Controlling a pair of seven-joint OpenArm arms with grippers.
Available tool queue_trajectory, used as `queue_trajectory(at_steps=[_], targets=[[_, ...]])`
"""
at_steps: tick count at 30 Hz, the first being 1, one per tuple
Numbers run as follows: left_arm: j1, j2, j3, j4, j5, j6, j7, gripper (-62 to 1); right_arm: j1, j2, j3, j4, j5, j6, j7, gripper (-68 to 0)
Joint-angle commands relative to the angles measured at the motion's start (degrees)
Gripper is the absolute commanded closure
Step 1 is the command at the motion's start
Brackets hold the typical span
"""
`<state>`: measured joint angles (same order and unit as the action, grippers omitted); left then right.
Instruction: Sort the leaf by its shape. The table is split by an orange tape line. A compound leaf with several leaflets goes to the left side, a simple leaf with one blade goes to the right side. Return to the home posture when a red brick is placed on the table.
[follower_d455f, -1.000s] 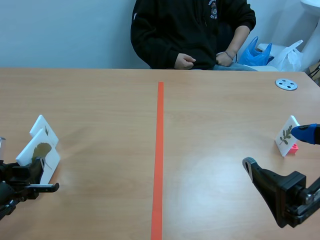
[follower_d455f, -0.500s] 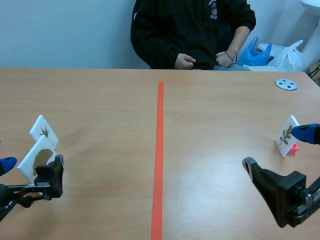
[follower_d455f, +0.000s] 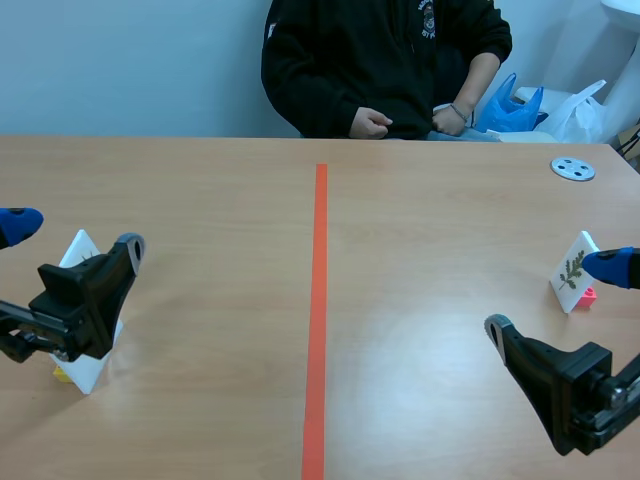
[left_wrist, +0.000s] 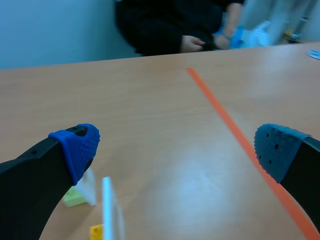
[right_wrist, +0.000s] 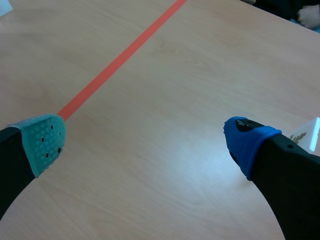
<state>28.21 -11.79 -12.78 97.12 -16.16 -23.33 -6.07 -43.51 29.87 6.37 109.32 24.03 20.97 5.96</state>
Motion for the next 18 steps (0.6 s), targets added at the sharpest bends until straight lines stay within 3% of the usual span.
queue_trajectory(at_steps=[1, 3, 6, 15, 18], targets=[[1.9, -0.5, -0.1, 2.0, -0.6, -3.0, 0.8, -62.3, 0.8, 0.1, 0.7, 0.8, 0.4, -0.2, 0.6, -67.9], [4.0, -0.7, 0.0, 5.3, -0.7, -7.2, 3.5, -62.3, 0.8, 0.1, 0.7, 0.8, 0.4, -0.3, 0.6, -67.9], [6.6, -0.7, 0.5, 9.0, -0.8, -10.0, 7.0, -62.3, 0.8, 0.1, 0.7, 0.8, 0.4, -0.4, 0.6, -67.9], [8.9, -0.6, 8.6, 10.5, -0.8, -10.3, 10.6, -62.3, 0.8, 0.1, 0.7, 0.8, 0.4, -0.4, 0.6, -67.9], [8.7, -0.6, 11.2, 10.5, -0.7, -7.2, 10.6, -62.3, 0.8, 0.1, 0.7, 0.8, 0.4, -0.4, 0.6, -67.9]])
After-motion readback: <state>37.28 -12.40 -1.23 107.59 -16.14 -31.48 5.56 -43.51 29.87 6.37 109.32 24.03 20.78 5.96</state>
